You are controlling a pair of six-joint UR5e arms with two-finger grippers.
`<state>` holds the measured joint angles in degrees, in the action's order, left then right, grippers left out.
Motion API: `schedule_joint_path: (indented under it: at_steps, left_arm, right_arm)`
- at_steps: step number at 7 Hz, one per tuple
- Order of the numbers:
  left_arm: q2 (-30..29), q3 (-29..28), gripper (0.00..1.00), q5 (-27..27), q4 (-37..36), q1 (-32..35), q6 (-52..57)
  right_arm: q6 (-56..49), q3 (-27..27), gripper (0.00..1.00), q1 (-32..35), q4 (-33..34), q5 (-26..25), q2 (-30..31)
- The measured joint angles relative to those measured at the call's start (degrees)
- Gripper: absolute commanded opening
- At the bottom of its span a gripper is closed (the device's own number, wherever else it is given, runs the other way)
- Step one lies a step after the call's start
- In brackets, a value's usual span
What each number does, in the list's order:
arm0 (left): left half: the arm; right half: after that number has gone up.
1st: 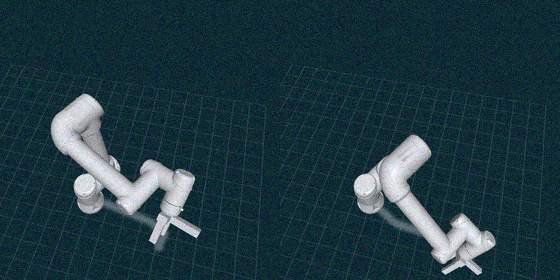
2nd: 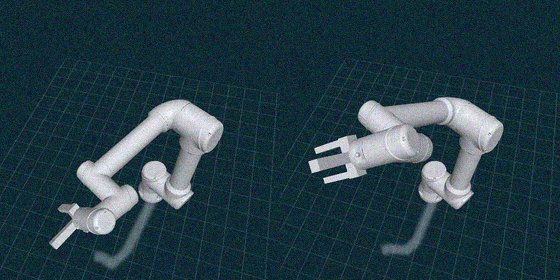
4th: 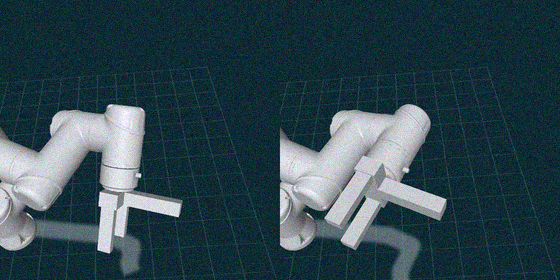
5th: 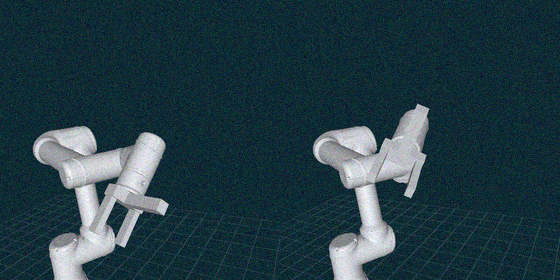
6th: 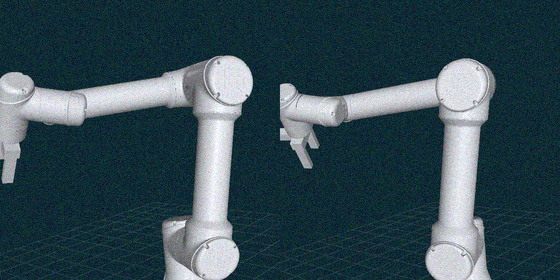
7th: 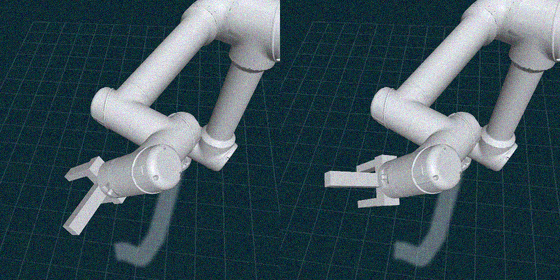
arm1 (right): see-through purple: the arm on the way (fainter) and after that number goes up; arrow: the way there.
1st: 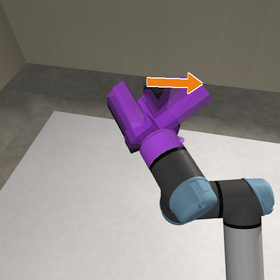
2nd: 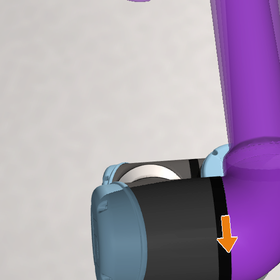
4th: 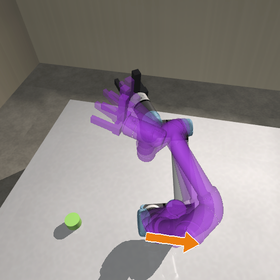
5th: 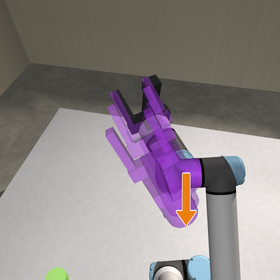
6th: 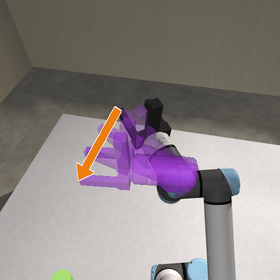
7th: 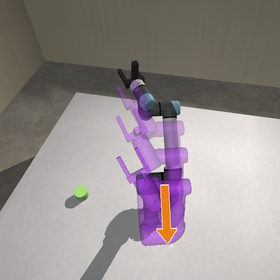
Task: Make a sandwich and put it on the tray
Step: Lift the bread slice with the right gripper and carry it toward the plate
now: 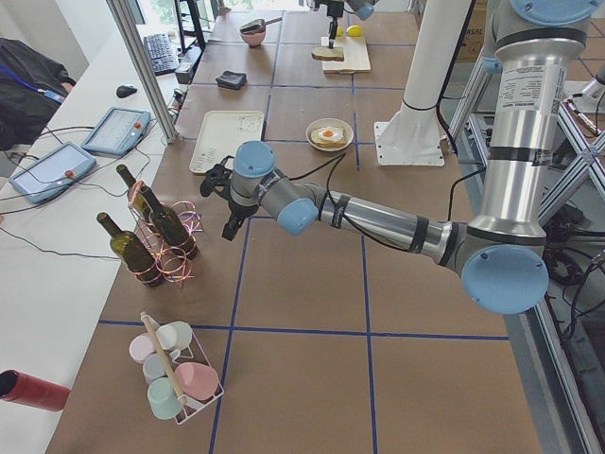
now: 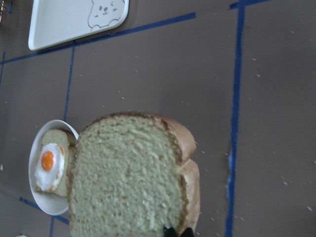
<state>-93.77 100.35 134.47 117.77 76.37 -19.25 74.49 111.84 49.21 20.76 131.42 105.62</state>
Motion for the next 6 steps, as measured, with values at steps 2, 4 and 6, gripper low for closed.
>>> schedule_joint_path:
  at_steps: [2, 4, 6]
  left_arm:
    - [-0.04, -0.18, 1.00, 0.00, 0.00, 0.00, 0.00]
    - [-0.05, -0.30, 1.00, 0.00, 0.00, 0.00, -0.04]
    - [-0.09, -0.55, 1.00, 0.00, 0.00, 0.00, -0.01]
  right_arm:
    - [3.01, 0.15, 0.00, -0.93, 12.74, 0.03, -13.59]
    - [4.83, 0.09, 0.00, -8.51, 23.84, -6.75, -23.64]
    - [6.22, -0.58, 0.00, -21.30, 31.02, -20.46, -30.00]
